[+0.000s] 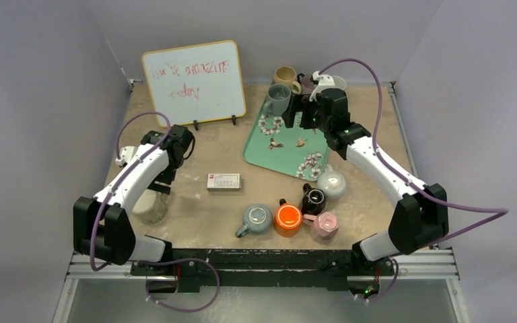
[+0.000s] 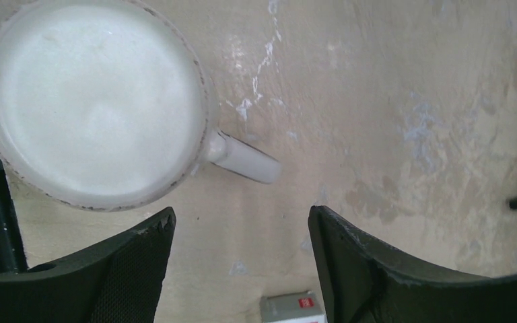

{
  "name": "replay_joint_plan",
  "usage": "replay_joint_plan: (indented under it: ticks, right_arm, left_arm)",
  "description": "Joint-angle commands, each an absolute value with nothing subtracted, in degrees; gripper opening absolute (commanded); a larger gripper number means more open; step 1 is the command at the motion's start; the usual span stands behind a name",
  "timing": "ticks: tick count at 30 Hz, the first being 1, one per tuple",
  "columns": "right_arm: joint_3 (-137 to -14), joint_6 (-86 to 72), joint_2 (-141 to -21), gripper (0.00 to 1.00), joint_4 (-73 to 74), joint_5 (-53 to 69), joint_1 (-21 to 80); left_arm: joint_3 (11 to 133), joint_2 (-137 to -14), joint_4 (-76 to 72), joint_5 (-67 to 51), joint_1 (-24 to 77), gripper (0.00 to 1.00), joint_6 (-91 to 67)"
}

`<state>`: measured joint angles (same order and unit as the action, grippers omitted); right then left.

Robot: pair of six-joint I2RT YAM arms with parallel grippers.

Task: Turn the mug right side up
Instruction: Turn over the cup at the center of the board.

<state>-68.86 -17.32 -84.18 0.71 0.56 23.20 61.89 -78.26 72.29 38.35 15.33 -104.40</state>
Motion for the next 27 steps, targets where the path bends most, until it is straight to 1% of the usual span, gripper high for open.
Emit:
replay_joint_plan:
  ticks: [1,7,12,20,23,27]
  right_arm:
    - [-68.65,-17.75,-82.38,0.99,-1.38,-0.47,23.23]
    - [-68.64,-16.96,-82.38,0.99,-0.21,-1.09,23.16]
    - [-67.99,-16.96,-81.78,0.99,-1.73,-1.53,23.21]
    - [-68.43,-16.96,-82.32,0.99,-1.53,-0.95,23.15]
    - [-68.21,-16.86,-82.10,0.99,-1.75,-0.96,23.20]
    - [-68.23,-16.70,-82.02,0.99,-1.14,-0.42,23.21]
  left_arm:
    - [64.08,-79.86,77.31,42.55,13.13,0.70,-114.35]
    - [63.01,-83.21,75.57,41.42,10.35,0.64,-114.19]
    - [60.83,-84.03,73.28,40.87,8.81,0.54,-114.99]
    - [60.57,-87.47,72.39,41.15,7.65,0.49,-116.44]
    - [60.17,-88.87,72.40,40.56,7.49,0.39,-117.89]
    - [59.85,-90.11,71.75,40.16,7.21,0.35,-118.10]
